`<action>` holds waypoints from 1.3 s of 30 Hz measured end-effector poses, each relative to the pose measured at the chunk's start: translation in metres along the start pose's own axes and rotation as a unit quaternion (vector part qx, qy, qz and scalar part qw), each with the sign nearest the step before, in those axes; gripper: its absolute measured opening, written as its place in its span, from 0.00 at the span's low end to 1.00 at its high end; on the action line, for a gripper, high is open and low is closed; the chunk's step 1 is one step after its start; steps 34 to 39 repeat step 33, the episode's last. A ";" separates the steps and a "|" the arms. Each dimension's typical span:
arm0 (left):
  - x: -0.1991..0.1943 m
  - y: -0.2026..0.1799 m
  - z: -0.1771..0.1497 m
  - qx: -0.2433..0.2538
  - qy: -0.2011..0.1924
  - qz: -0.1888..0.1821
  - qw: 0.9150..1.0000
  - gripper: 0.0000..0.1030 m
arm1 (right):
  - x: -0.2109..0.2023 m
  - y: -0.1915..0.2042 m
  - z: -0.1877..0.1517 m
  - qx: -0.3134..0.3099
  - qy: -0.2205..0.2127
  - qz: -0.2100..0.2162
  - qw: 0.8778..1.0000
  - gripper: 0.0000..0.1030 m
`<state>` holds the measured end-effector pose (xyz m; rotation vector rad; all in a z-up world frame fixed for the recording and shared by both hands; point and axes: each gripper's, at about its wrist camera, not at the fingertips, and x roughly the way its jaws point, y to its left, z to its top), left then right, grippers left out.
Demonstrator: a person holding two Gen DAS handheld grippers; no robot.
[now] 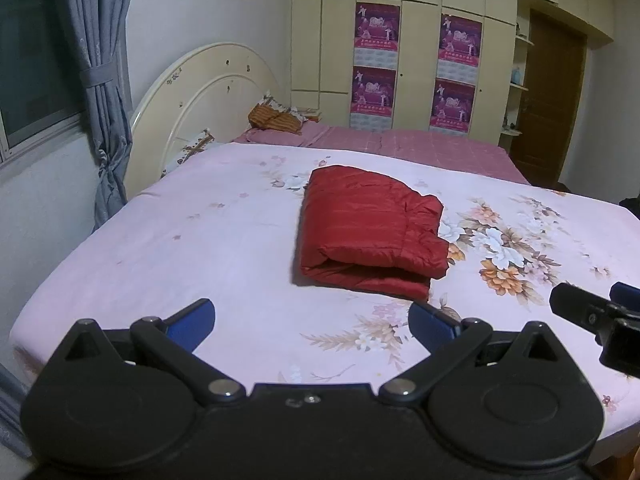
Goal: Fold large clothes
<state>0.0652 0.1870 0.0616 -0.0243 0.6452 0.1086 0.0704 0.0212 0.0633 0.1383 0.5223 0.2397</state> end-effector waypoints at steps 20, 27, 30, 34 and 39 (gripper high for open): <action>0.012 -0.003 0.004 0.001 0.010 0.001 1.000 1.00 | 0.017 -0.007 0.001 0.003 0.015 0.005 1.000 0.96; 0.023 -0.004 0.006 0.011 -0.003 -0.019 1.000 0.97 | 0.026 -0.010 0.002 0.006 0.020 0.000 1.000 0.96; 0.034 -0.004 0.011 0.011 0.002 -0.021 1.000 0.98 | 0.034 -0.012 0.002 0.009 0.027 -0.005 1.000 0.96; 0.051 -0.004 0.017 0.014 0.016 -0.019 1.000 1.00 | 0.045 -0.018 0.001 0.016 0.036 -0.013 0.999 0.96; 0.051 -0.004 0.017 0.014 0.016 -0.019 1.000 1.00 | 0.045 -0.018 0.001 0.016 0.036 -0.013 0.999 0.96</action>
